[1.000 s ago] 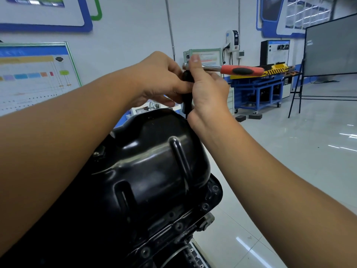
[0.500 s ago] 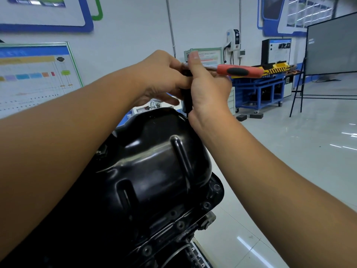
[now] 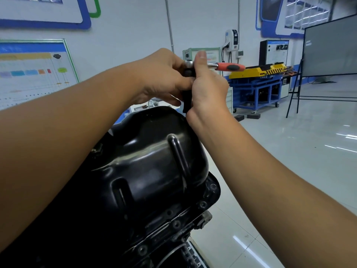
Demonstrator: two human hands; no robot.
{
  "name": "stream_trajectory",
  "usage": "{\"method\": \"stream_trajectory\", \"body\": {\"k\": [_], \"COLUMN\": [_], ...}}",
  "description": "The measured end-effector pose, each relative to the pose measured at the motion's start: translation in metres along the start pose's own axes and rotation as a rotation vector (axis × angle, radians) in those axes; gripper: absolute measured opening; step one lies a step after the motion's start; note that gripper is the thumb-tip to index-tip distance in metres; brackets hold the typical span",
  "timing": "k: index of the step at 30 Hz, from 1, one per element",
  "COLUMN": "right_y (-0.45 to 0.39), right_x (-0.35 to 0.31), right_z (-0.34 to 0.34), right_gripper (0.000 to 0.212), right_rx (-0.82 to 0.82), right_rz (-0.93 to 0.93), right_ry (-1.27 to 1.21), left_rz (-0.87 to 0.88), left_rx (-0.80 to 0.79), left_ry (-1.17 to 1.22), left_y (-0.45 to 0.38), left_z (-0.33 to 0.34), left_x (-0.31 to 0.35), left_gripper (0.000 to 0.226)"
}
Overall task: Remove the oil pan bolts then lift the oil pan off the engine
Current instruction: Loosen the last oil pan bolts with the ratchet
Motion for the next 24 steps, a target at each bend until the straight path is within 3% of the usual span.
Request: {"method": "stream_trajectory", "body": {"k": [4,6,10,14,16,21,24], "right_y": [0.0036,0.0034,-0.0007,0.0029,0.0051,0.0001,-0.0001], "right_x": [0.0001,0.0005,0.0013,-0.0008,-0.0004,-0.0019,-0.0008], "right_z": [0.0038,0.0036,-0.0002,0.0017,0.0027,-0.002,-0.0018], "right_gripper": [0.02,0.022,0.03,0.02,0.025,0.027,0.018], "right_rx": [-0.029,-0.02,0.022,-0.015,-0.022,0.038,0.035], "right_rz": [-0.044,-0.059,-0.034,-0.048,-0.056,-0.036,-0.072], "right_ry": [0.0,0.016,0.007,-0.022,-0.028,-0.03,0.011], "left_rz": [-0.014,-0.013,-0.008,-0.023,-0.035,-0.015,-0.02], "left_rx": [0.098,0.101,-0.04,0.048,0.102,0.005,0.092], "left_ry": [-0.06,-0.057,-0.013,-0.051,-0.061,0.002,-0.035], "left_y": [-0.0014,-0.0022,-0.0001,-0.0005,-0.0018,-0.0034,-0.0043], "left_z": [-0.0024,-0.0021,0.0028,0.0009,-0.0014,-0.0002,-0.003], "left_x": [-0.0015,-0.0008,0.001,0.0,-0.0014,-0.0032,-0.0033], "left_gripper": [0.018,0.021,0.02,0.022,0.025,0.021,0.018]}}
Point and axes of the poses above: each hand's wrist, its own y-axis away from the middle knuckle, its own z-axis out of the palm, x = y × z, the point moved 3 cm from there along -y, towards the middle knuckle, and after that the axes turned 7 degrees about -x, right-handed, at the moved point
